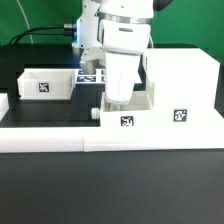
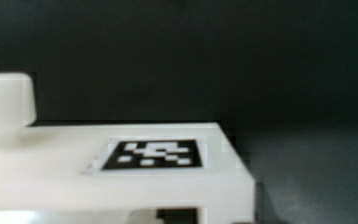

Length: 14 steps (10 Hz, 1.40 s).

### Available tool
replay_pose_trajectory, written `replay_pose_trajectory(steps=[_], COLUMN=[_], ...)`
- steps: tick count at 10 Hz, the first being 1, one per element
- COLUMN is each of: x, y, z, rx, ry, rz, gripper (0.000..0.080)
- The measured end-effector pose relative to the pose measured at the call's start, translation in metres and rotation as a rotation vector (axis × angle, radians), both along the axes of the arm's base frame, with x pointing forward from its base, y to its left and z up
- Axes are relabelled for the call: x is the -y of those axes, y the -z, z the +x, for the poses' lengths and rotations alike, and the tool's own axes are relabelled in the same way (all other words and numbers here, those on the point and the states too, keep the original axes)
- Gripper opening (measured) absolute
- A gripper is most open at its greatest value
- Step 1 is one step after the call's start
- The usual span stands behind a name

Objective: Assemble drawer

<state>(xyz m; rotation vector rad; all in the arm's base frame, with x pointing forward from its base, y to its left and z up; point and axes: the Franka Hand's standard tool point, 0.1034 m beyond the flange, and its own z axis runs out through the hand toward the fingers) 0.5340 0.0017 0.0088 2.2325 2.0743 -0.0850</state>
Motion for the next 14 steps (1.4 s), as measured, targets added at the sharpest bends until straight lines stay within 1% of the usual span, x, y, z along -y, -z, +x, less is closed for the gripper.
replay_pose_trajectory(steps=[3, 14], x=[-0.0071, -0.0069], y=[-0.0005, -0.0016], z=[0.0021, 0.0033], rx=[0.024, 0.013], ry=[0.004, -0.018], rz=[0.008, -0.004], gripper=[0.0044, 0.0044])
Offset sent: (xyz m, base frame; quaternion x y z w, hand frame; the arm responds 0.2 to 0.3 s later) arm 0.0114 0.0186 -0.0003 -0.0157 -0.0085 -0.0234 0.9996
